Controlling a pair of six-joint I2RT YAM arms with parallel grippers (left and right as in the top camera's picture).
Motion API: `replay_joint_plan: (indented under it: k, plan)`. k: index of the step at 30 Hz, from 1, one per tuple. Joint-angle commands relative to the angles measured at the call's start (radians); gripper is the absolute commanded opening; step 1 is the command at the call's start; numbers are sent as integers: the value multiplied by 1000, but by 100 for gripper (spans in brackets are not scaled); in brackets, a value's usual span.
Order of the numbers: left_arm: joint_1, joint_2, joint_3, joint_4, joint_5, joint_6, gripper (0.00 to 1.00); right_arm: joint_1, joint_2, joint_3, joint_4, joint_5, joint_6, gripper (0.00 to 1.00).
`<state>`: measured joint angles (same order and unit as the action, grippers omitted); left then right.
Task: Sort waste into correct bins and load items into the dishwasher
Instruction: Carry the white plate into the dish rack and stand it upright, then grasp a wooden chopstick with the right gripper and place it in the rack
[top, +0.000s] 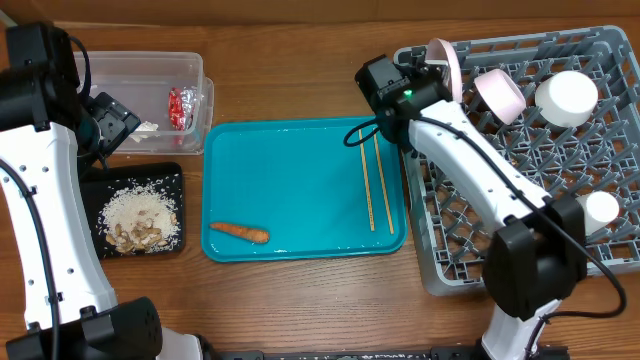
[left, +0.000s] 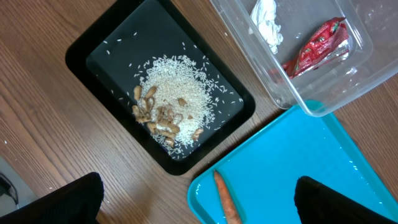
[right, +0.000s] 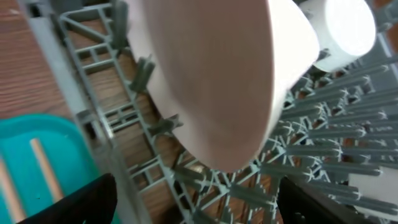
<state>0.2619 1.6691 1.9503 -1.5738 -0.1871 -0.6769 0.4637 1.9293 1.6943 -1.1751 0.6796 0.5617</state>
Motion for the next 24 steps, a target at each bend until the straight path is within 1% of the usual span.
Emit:
replay_joint_plan:
  k: [1, 4, 6, 7, 9, 14, 19, 24]
  plan:
    - [0, -5, 1, 4, 4, 20, 100, -5, -135, 102, 20, -218, -169, 85]
    - [0, -5, 1, 4, 4, 19, 100, -5, -165, 110, 37, -507, -308, 84]
    - [0, -5, 1, 6, 4, 19, 100, -5, -158, 98, 32, -698, -330, 79]
    - [0, -5, 1, 8, 4, 19, 100, -2, -150, 88, 28, -740, -330, 77]
    - [0, -5, 1, 9, 4, 19, 100, 14, -125, 51, 28, -764, -326, 75]
    - [0, -5, 1, 8, 4, 19, 100, 63, -58, -53, 61, -760, -322, 75]
    - [0, -5, 1, 8, 5, 19, 100, 69, 14, -142, 107, -761, -245, 75]
    - [0, -5, 1, 8, 5, 19, 100, 71, 81, -184, 128, -764, -243, 75]
